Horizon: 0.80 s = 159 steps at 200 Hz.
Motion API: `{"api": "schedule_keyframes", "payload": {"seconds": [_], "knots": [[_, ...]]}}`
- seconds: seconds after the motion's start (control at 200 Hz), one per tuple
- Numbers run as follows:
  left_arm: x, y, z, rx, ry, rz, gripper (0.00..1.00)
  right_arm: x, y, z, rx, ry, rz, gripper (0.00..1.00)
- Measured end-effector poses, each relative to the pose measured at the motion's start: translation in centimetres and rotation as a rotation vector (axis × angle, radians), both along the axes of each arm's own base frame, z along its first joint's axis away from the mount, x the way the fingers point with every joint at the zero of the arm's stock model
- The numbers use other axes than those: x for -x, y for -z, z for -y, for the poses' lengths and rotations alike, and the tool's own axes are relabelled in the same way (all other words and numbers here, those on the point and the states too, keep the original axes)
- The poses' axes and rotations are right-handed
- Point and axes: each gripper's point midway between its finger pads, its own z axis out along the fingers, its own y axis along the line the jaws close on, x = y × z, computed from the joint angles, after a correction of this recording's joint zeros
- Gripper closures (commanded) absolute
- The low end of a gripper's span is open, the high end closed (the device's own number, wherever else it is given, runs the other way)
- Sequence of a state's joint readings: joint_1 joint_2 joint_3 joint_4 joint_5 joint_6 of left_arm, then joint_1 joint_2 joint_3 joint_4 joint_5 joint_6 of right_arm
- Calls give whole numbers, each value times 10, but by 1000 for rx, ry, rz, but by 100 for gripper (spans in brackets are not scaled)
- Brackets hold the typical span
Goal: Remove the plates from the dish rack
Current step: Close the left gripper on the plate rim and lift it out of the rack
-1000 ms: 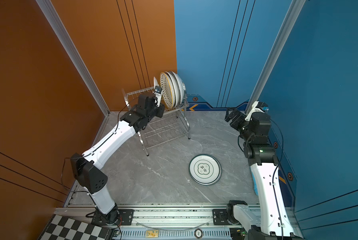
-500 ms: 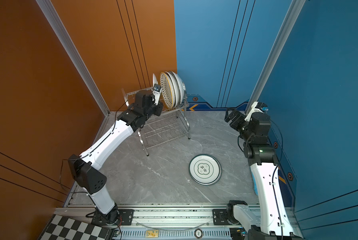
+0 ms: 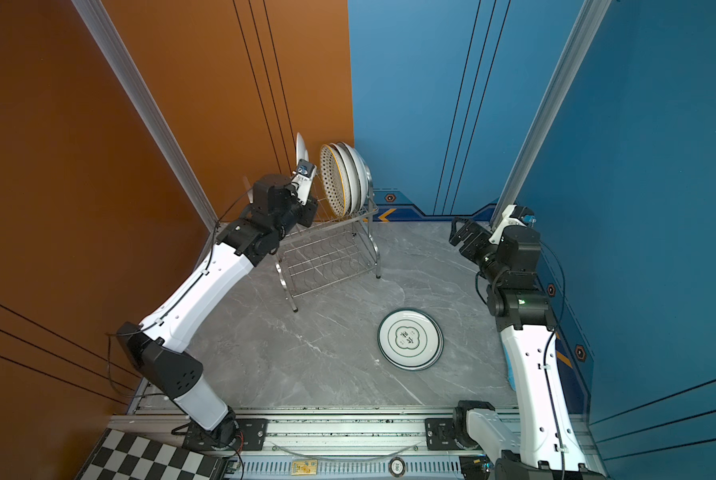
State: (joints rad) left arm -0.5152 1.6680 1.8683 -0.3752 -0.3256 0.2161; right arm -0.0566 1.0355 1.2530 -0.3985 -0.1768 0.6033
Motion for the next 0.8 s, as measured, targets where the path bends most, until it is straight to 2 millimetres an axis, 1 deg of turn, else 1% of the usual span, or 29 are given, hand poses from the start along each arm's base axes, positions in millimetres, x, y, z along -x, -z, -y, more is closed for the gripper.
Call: {"api": "schedule_keyframes", "payload": {"seconds": [0.175, 0.26, 0.335, 0.451, 0.641, 0.796], "knots": [[19, -28, -13, 19, -11, 49, 100, 0, 3, -3, -7, -21, -5, 0], [31, -42, -19, 32, -16, 76, 100, 2, 3, -5, -8, -29, -4, 0], [43, -50, -22, 35, -16, 94, 100, 3, 3, -5, -8, -29, 0, 0], [63, -53, -21, 23, 6, 107, 100, 4, 5, -6, -12, -39, 0, 0], [101, -50, -7, 6, 70, 113, 100, 3, 8, -7, -18, -49, -10, 0], [136, -54, 4, -3, 128, 139, 100, 3, 11, -3, -19, -39, -20, 0]]}}
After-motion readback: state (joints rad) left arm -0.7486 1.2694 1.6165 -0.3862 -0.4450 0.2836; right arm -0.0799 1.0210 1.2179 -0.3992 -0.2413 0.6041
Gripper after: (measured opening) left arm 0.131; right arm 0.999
